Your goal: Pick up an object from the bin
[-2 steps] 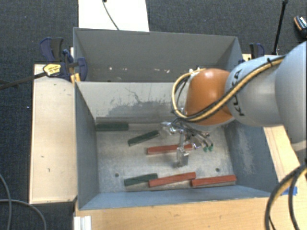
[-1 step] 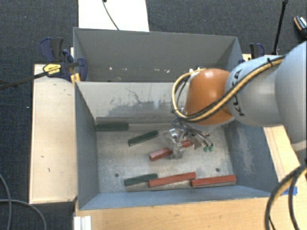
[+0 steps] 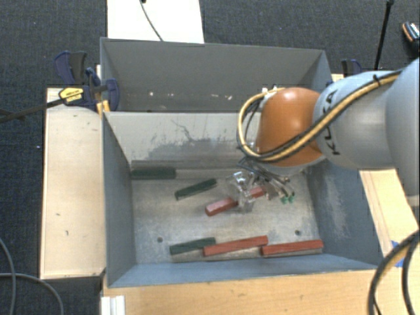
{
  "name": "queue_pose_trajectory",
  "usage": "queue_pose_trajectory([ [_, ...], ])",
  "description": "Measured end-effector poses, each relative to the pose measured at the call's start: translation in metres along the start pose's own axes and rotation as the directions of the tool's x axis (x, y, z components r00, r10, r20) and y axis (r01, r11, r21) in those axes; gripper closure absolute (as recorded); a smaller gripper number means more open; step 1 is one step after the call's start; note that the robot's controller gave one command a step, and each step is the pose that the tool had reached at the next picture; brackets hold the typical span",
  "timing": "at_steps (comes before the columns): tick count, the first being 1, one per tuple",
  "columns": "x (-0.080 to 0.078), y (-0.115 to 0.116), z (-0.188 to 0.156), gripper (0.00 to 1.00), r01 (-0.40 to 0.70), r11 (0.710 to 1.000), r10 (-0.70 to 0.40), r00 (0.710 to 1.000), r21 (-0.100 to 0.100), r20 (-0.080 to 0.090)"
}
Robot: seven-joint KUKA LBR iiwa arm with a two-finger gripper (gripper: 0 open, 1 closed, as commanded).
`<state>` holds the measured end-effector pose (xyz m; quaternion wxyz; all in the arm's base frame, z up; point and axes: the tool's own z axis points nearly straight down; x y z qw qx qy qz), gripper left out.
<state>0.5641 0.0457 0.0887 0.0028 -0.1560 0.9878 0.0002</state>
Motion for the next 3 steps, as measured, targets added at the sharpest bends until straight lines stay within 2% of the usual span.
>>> queue_pose_trajectory([
  [1,-0.002,-0.001,-0.047,1.00,-0.004,1.000,0.004,1.000,0.001,0.003],
  [3,-0.005,-0.001,-0.091,1.00,-0.010,1.000,0.010,1.000,0.001,0.002],
])
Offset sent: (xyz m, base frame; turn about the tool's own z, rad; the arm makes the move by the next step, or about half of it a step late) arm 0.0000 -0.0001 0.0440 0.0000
